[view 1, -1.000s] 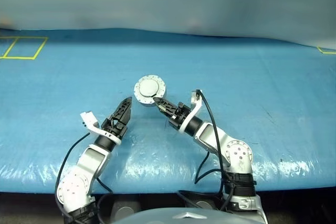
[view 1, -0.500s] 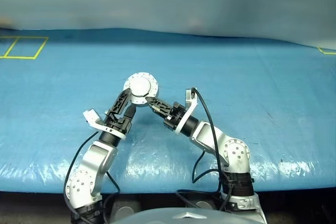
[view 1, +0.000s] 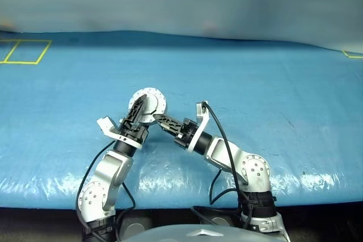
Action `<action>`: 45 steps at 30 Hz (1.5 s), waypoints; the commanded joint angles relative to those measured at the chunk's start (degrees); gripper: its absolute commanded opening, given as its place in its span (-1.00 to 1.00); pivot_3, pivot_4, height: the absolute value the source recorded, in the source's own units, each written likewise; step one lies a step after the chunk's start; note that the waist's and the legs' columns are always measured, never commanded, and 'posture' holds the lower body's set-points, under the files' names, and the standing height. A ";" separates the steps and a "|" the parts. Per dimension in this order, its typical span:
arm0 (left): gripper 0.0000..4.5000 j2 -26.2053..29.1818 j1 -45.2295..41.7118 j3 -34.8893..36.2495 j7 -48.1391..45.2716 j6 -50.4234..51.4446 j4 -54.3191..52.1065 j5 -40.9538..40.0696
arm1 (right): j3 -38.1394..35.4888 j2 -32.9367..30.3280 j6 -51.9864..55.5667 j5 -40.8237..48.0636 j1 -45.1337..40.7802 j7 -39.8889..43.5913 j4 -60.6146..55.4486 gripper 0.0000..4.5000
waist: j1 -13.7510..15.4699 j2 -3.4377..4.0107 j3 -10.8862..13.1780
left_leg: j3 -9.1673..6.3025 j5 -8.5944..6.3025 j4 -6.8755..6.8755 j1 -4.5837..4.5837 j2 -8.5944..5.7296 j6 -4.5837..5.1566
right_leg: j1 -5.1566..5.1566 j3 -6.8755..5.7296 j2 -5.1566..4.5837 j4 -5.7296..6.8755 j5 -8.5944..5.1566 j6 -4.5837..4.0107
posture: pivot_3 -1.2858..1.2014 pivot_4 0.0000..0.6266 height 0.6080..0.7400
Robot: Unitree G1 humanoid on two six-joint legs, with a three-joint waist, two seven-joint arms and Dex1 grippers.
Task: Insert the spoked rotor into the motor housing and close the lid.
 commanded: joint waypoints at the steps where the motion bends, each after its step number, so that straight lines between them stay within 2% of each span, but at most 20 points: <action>1: 0.05 -0.89 -0.08 0.01 -1.04 -0.47 -1.91 -2.31 | 0.61 -0.34 -1.89 -3.33 -0.71 2.90 -3.72 -0.45 | 0.08 0.00 0.00 | -0.01 0.00 0.00 0.00 0.00 0.00 | 0.00 0.00 0.00 0.00 0.00 0.00 | 0.03 -0.52 1.00; 4: 0.05 -0.27 -0.39 0.38 -0.94 -0.67 -1.89 -2.30 | 0.77 -0.45 -2.59 -5.19 -0.58 4.16 -3.39 -0.45 | 0.13 0.00 0.00 | 0.00 0.00 0.04 -0.01 -0.01 0.00 | 0.02 0.00 0.00 -0.01 0.00 0.01 | 0.03 -0.52 1.00; 7: 0.05 0.29 -1.08 0.68 -0.61 -1.25 -1.65 -1.07 | 0.90 -1.20 -3.36 -8.73 -0.53 4.61 -3.04 -0.01 | 0.16 0.00 0.00 | 0.00 0.00 0.05 0.00 0.00 0.00 | 0.02 0.00 0.00 0.00 -0.01 0.04 | 0.03 -0.52 1.00; 10: 0.05 1.04 -2.99 1.35 0.44 -2.49 -0.50 1.52 | 2.90 -4.07 -4.66 -16.94 -0.64 5.56 -4.43 0.44 | 0.29 0.00 0.00 | -0.01 0.00 0.06 0.00 -0.01 -0.01 | 0.02 0.00 0.00 -0.01 -0.03 0.07 | 0.03 -0.52 1.00; 12: 0.05 2.08 -5.34 2.03 0.74 -3.56 1.24 4.17 | 6.96 -8.40 -6.98 -26.67 -1.00 7.95 -6.74 0.73 | 0.39 0.00 0.00 | -0.01 0.01 0.06 0.01 -0.01 -0.01 | 0.02 -0.01 0.01 0.00 -0.04 0.09 | 0.03 -0.52 1.00; 14: 0.05 4.00 -8.94 2.46 0.75 -4.67 4.12 8.97 | 14.04 -14.79 -10.54 -39.64 -1.82 10.51 -9.06 1.00 | 0.68 -0.01 0.00 | -0.01 0.01 0.12 -0.01 -0.02 -0.02 | 0.03 -0.01 0.01 0.00 -0.04 0.16 | 0.03 -0.52 1.00; 16: 0.05 5.28 -12.83 3.27 1.10 -5.56 7.57 12.09 | 19.42 -18.99 -14.23 -49.23 -2.09 12.29 -9.74 1.00 | 0.94 -0.01 -0.01 | 0.00 0.02 0.15 0.00 -0.04 -0.04 | 0.04 -0.01 0.00 -0.01 -0.06 0.25 | 0.03 -0.52 1.00; 19: 0.05 7.17 -20.11 4.94 2.06 -6.55 15.23 16.29 | 23.57 -21.62 -19.04 -59.08 -1.45 13.81 -8.84 1.00 | 1.34 -0.04 -0.01 | -0.01 0.03 0.16 0.03 -0.05 -0.06 | 0.08 0.00 0.01 -0.02 -0.03 0.33 | 0.03 -0.52 1.00; 27: 0.05 10.15 -46.09 8.36 -2.00 -13.57 49.25 33.21 | 26.01 -21.80 -32.43 -83.51 1.90 8.46 -5.48 1.00 | 1.90 -0.27 0.12 | -0.02 0.03 0.35 -0.19 -0.11 -0.06 | 0.08 0.00 0.00 -0.19 0.24 0.79 | 0.03 -0.52 1.00; 35: 0.05 10.90 -61.85 11.85 -5.96 -17.77 77.06 45.35 | 23.88 -18.11 -33.68 -91.27 6.69 7.50 -5.83 1.00 | 1.73 -0.42 0.24 | -0.16 0.13 0.32 -0.60 -0.14 -0.23 | -0.31 -0.08 0.00 -0.20 0.38 0.61 | 0.03 -0.52 1.00; 42: 0.05 11.58 -63.87 12.82 -8.63 -15.33 83.29 52.63 | 23.11 -15.87 -33.20 -94.09 8.45 9.60 -6.15 1.00 | 1.66 -0.42 0.24 | -0.21 0.16 0.31 -0.55 -0.14 -0.27 | -0.28 -0.13 -0.01 -0.08 0.35 0.62 | 0.03 -0.52 1.00; 43: 0.37 12.09 -63.08 12.42 -8.45 -14.08 83.16 53.88 | 22.90 -15.54 -33.04 -94.06 8.57 10.05 -6.09 1.00 | 1.65 -0.42 0.24 | -0.22 0.15 0.31 -0.52 -0.14 -0.25 | -0.26 -0.13 0.00 -0.07 0.35 0.64 | 0.03 -0.52 1.00; 45: 0.61 13.16 -61.26 11.93 -7.69 -11.48 82.53 56.09 | 22.67 -14.95 -32.94 -94.41 8.69 10.75 -5.91 1.00 | 1.52 -0.42 0.23 | -0.21 0.11 0.30 -0.41 -0.13 -0.18 | -0.18 -0.13 0.00 -0.02 0.30 0.72 | 0.03 -0.52 1.00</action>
